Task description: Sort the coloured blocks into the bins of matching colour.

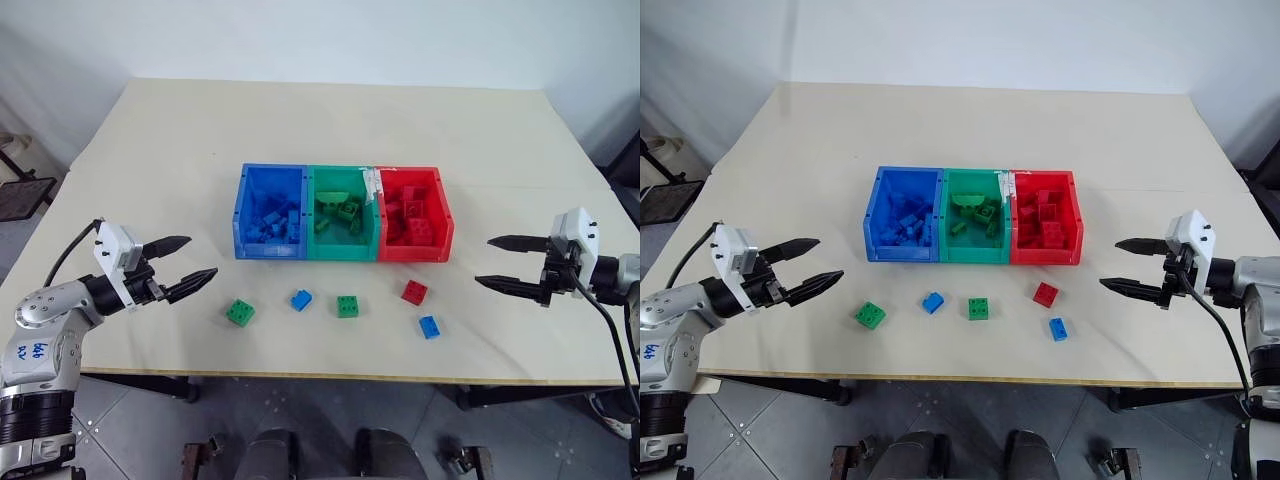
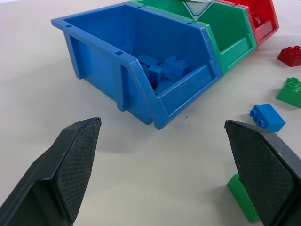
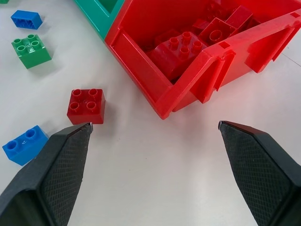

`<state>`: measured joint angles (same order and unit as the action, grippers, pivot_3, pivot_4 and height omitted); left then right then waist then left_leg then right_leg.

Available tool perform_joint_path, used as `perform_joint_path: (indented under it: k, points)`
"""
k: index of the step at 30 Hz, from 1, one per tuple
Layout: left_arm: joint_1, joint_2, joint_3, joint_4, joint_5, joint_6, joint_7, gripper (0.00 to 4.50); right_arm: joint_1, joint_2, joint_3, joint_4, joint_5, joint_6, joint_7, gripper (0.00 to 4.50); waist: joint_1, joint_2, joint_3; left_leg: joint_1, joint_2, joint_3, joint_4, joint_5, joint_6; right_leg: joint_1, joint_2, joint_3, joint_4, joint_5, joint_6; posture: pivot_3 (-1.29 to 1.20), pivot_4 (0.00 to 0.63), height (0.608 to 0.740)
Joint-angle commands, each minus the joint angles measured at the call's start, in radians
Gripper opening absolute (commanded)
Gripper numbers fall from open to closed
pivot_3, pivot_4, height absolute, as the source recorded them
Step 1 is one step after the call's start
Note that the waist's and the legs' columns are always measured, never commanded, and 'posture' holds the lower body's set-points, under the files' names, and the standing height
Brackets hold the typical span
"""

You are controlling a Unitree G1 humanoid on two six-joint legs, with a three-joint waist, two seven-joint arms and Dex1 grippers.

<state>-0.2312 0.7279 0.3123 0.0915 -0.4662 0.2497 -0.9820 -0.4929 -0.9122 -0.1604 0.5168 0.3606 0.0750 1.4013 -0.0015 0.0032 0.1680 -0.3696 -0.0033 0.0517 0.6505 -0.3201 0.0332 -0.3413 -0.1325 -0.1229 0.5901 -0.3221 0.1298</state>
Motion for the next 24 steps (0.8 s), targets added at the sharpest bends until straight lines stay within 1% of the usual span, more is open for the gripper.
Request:
perform_joint_path:
  k: [1, 8, 10, 12, 14, 18, 24]
  points:
    - [-0.015, 0.014, 0.0, -0.017, 0.001, -0.011, -0.005, 4.48, -0.007, -0.03, -0.035, -0.021, 0.004, -0.019, -0.003, 4.5, 0.0, 0.0, 0.0, 0.0, 0.0, 0.0, 0.0, 0.0, 0.0, 0.0, 0.0, 0.0, 0.0, 0.0, 0.0, 0.0, 0.15, 0.74]
    - [-0.022, 0.008, 0.004, -0.034, 0.006, 0.006, 0.042, 4.48, -0.005, -0.024, -0.024, -0.029, 0.001, -0.003, -0.008, 4.5, 0.0, 0.0, 0.0, 0.0, 0.0, 0.0, 0.0, 0.0, 0.0, 0.0, 0.0, 0.0, 0.0, 0.0, 0.0, 0.0, 0.15, 0.74]
    - [-0.019, 0.011, -0.017, -0.056, 0.016, 0.027, 0.057, 4.48, 0.005, -0.026, -0.022, -0.039, -0.003, 0.007, -0.015, 4.5, 0.0, 0.0, 0.0, 0.0, 0.0, 0.0, 0.0, 0.0, 0.0, 0.0, 0.0, 0.0, 0.0, 0.0, 0.0, 0.0, 0.15, 0.74]
    - [-0.016, 0.01, -0.041, -0.085, -0.004, 0.058, 0.034, 4.48, 0.027, -0.039, -0.031, -0.055, -0.003, 0.017, -0.017, 4.5, 0.001, 0.0, 0.0, 0.0, 0.0, 0.0, 0.0, 0.0, 0.0, 0.0, 0.0, 0.0, 0.0, 0.0, 0.0, 0.0, 0.15, 0.74]
    - [-0.028, 0.0, -0.073, -0.085, 0.002, 0.049, 0.012, 4.48, 0.064, -0.067, -0.047, -0.073, -0.003, 0.035, -0.015, 4.5, 0.007, 0.0, 0.0, 0.0, 0.0, -0.001, 0.0, 0.0, 0.0, 0.0, 0.0, 0.001, 0.001, 0.0, 0.0, 0.0, 0.15, 0.74]
    - [-0.062, -0.034, -0.135, -0.075, 0.009, -0.013, -0.048, 4.48, 0.193, -0.151, -0.102, -0.123, 0.007, 0.044, 0.005, 4.5, 0.021, 0.0, 0.0, -0.001, -0.001, -0.001, 0.001, 0.0, 0.0, 0.001, 0.0, 0.001, 0.0, 0.0, 0.0, 0.0, 0.15, 0.74]
    - [-0.085, -0.069, -0.152, -0.053, -0.03, -0.052, -0.127, 4.48, 0.325, -0.203, -0.171, -0.21, 0.027, 0.073, 0.012, 4.5, 0.02, 0.0, 0.0, 0.001, 0.0, 0.003, 0.001, 0.0, 0.0, 0.001, 0.001, -0.003, -0.001, 0.0, 0.0, 0.0, 0.15, 0.74]
